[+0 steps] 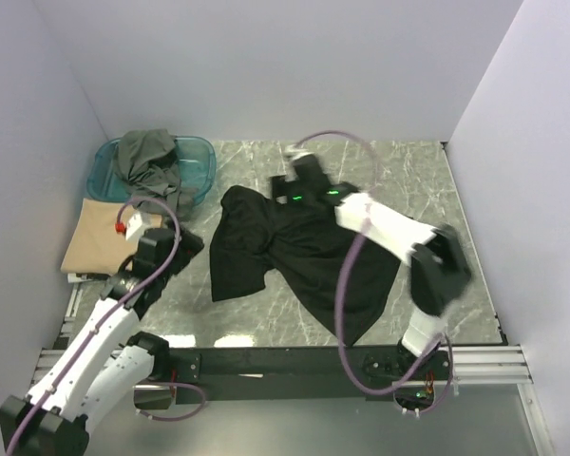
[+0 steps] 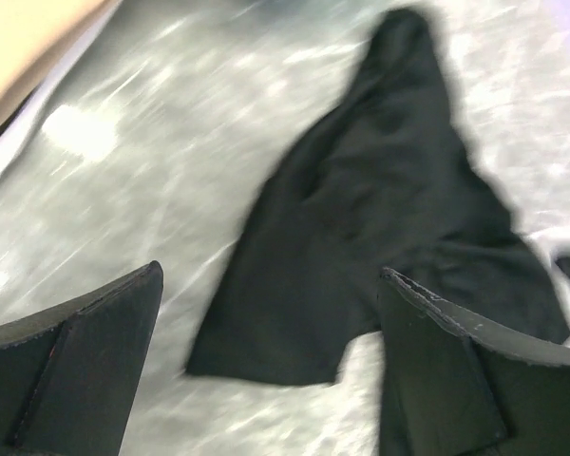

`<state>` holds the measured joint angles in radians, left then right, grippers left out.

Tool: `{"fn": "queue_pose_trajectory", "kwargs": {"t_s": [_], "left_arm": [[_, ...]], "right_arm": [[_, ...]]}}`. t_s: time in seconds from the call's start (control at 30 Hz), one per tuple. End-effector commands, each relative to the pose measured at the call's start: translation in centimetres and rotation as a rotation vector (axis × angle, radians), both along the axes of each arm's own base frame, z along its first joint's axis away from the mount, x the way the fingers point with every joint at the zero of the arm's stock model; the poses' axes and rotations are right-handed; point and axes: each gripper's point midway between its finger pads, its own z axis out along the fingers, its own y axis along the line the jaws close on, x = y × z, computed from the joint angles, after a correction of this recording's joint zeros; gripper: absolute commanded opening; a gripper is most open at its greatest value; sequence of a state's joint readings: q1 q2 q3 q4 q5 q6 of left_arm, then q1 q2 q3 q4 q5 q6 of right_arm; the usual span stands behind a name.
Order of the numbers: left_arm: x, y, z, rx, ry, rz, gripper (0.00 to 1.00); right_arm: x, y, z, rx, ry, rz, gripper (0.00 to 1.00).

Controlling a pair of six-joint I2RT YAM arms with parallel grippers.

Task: Fold and stack the t-shirts
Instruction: Flatten the tshirt out

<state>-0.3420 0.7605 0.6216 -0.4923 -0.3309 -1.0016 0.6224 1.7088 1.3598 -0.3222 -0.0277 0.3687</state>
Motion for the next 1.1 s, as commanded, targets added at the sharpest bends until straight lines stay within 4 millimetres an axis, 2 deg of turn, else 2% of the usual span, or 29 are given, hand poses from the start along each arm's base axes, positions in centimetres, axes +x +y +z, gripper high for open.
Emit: {"fn": "queue_pose_trajectory", "kwargs": {"t_s": [0.0, 0.03, 0.07, 0.1, 0.13, 0.2, 0.23, 0.27, 0.33, 0.43, 0.73, 1.07], "left_arm": [[-2.6, 1.2, -3.1, -0.03, 0.09, 0.082, 0.99], [-3.3, 1.3, -4.0, -0.042, 0.102, 0.092, 0.99], [-3.7, 1.4, -4.4, -0.048, 0.113, 0.094, 0.99], [-4.0, 1.3, -4.8, -0.06, 0.119, 0.093, 1.0], [-4.2, 1.1, -5.1, -0.08, 0.111, 0.087, 0.99], [-4.4, 0.5, -5.2, -0.121, 0.104, 0.072, 1.0], [-4.3, 0.3, -5.2, -0.136, 0.083, 0.063, 0.99], [-4.4, 0.1, -5.2, -0.145, 0.083, 0.062, 1.0], [-4.4, 0.0, -5.3, -0.15, 0.075, 0.052, 0.99], [-4.4, 0.3, -5.3, -0.13, 0.083, 0.058, 0.99], [-4.1, 0.4, -5.5, -0.107, 0.091, 0.054, 0.99], [-4.1, 0.3, -5.5, -0.105, 0.091, 0.048, 1.0]], "right_arm": [[0.4, 7.0, 0.2, -0.002, -0.019, 0.09, 0.84], [0.9, 7.9, -3.1, -0.064, 0.024, 0.077, 0.83], [1.2, 10.4, -1.1, -0.055, -0.014, 0.091, 0.81], [1.5, 10.3, -2.1, -0.12, -0.005, 0.054, 0.8], [2.4, 12.0, -2.6, -0.132, -0.014, 0.053, 0.79], [1.8, 13.7, -4.0, -0.17, 0.002, 0.064, 0.77], [2.0, 14.2, -6.4, -0.209, 0.026, 0.054, 0.75], [2.4, 15.0, -5.6, -0.194, 0.012, 0.049, 0.74], [2.2, 16.4, -7.1, -0.196, 0.033, 0.067, 0.69], [1.4, 17.0, -8.9, -0.209, 0.054, 0.078, 0.62], [0.0, 16.9, -12.2, -0.273, 0.088, 0.09, 0.56], [-0.1, 17.5, -14.0, -0.304, 0.092, 0.09, 0.55]]}}
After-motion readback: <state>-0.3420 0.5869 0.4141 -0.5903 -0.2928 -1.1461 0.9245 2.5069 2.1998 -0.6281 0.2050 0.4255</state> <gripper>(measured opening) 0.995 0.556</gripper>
